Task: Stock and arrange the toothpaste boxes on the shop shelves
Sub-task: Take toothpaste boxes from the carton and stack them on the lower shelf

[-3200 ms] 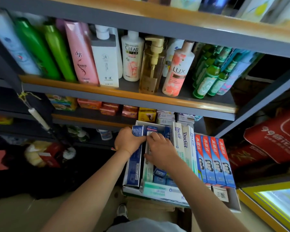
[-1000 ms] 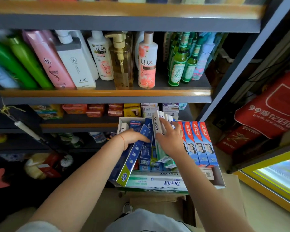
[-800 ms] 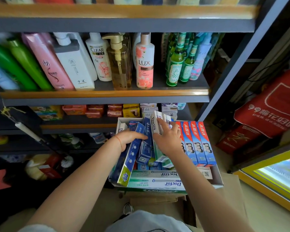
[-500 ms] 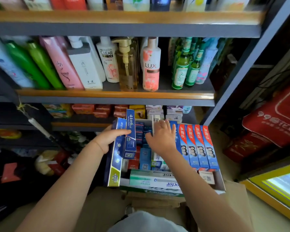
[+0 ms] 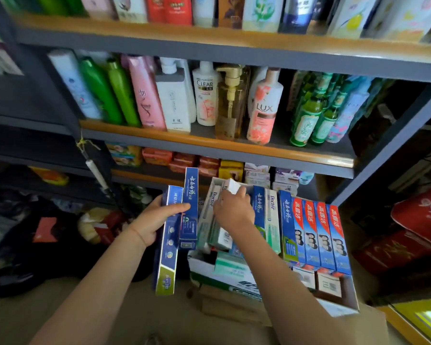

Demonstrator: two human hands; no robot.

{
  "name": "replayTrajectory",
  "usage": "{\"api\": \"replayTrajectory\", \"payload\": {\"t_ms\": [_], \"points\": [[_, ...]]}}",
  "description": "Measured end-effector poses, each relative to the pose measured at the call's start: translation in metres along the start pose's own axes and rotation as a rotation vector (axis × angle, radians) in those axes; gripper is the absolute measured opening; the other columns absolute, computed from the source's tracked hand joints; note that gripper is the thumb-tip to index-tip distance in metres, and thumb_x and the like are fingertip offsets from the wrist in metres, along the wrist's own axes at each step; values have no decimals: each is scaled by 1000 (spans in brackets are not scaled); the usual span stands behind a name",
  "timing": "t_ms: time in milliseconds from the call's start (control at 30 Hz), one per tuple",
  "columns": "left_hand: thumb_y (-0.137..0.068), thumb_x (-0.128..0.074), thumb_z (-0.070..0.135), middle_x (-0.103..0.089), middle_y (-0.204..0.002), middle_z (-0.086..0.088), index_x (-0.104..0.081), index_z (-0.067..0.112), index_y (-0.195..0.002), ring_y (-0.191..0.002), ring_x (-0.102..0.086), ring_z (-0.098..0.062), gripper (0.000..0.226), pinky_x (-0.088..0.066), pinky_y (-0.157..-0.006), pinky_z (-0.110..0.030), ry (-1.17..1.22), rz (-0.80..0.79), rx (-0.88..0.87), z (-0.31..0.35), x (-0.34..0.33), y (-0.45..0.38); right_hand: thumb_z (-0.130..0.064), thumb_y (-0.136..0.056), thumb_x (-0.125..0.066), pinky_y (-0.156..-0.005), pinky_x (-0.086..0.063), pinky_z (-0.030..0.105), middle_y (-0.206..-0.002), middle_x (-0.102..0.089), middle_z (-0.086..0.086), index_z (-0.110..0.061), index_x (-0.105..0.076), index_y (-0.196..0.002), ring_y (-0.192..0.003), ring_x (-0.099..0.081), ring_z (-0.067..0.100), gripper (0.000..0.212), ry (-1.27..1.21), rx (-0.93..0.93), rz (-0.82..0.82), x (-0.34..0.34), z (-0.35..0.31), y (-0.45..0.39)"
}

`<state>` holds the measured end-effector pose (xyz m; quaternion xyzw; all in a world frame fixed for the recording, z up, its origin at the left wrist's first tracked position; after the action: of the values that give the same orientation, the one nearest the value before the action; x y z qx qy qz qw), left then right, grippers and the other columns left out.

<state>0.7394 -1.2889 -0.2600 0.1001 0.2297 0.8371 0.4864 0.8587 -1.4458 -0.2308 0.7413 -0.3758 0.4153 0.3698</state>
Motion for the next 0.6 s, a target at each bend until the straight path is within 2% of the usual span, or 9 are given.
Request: {"api": "replayTrajectory", "payload": {"t_ms": [100,167,200,267,367,400,433,500,600], "points": [[-74,-82,8,-72,-112,-15,-58,6,-127,-88,-73,-26,58,-57,-76,-37,55,-68,-73,7,25,13,-39,-102,-45,-79,-50,34,-127,-49,12,-13,-55,-131,-100,-60,28,40,-416,66,90,13,-37,19],[-66,-84,13,-74,-108,-8,-58,11,-126,-90,-73,-25,64,-57,-73,-35,43,-129,-124,17,44,26,-50,-99,-48,-69,-53,29,-109,-62,5,-13,-55,-124,-85,-64,17,45,-792,28,-102,-5,-79,38],[-67,-82,11,-75,-104,-4,-58,14,-122,-89,-73,-22,60,-57,-70,-31,32,-157,-148,22,56,34,-55,-95,-51,-67,-55,28,-107,-65,2,-15,-53,-124,-84,-66,14,50,-899,16,-192,-20,-104,46],[-74,-80,2,-75,-99,-2,-59,17,-116,-85,-73,-19,49,-57,-67,-28,38,-188,-183,32,89,49,-55,-88,-63,-78,-60,36,-111,-69,3,-15,-54,-122,-91,-71,17,54,-1024,22,-206,-42,-151,57],[-83,-72,18,-71,-85,-5,-64,17,-99,-69,-70,-16,18,-55,-62,-27,186,-109,-156,40,176,60,-43,-89,-68,-93,-55,48,-111,-72,15,-6,-63,-118,-98,-70,30,47,-1300,9,-235,-71,-224,71],[-86,-70,24,-65,-74,-5,-63,17,-88,-59,-66,-14,9,-53,-56,-25,275,-62,-107,38,211,63,-41,-92,-65,-87,-57,46,-106,-73,15,-7,-65,-115,-92,-71,29,41,-1392,-7,-277,-83,-249,78],[-89,-68,31,-59,-65,-4,-61,17,-80,-50,-62,-15,18,-52,-50,-24,363,-17,-53,35,247,64,-40,-94,-60,-77,-59,41,-97,-74,12,-10,-66,-111,-82,-71,26,36,-1489,-34,-333,-95,-275,85],[-90,-66,42,-55,-62,-5,-58,15,-82,-48,-59,-18,29,-53,-50,-28,519,69,10,28,314,69,-42,-94,-56,-62,-57,32,-86,-71,7,-14,-67,-109,-69,-68,20,33,-1609,-72,-433,-121,-325,95],[-93,-62,42,-53,-61,-7,-55,16,-84,-50,-57,-20,28,-53,-51,-30,691,150,8,26,394,82,-46,-90,-56,-55,-53,30,-79,-67,8,-4,-63,-123,-61,-64,20,54,-1586,-87,-556,-158,-400,103]]}}
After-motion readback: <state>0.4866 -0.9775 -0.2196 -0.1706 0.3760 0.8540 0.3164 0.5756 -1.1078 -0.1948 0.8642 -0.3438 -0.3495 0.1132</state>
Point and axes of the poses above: each hand's wrist, its own y-axis away from the middle knuckle, its own x-axis out of the back of the hand, z = x × y, the point moved 9 cm from there along -y, towards the middle knuckle
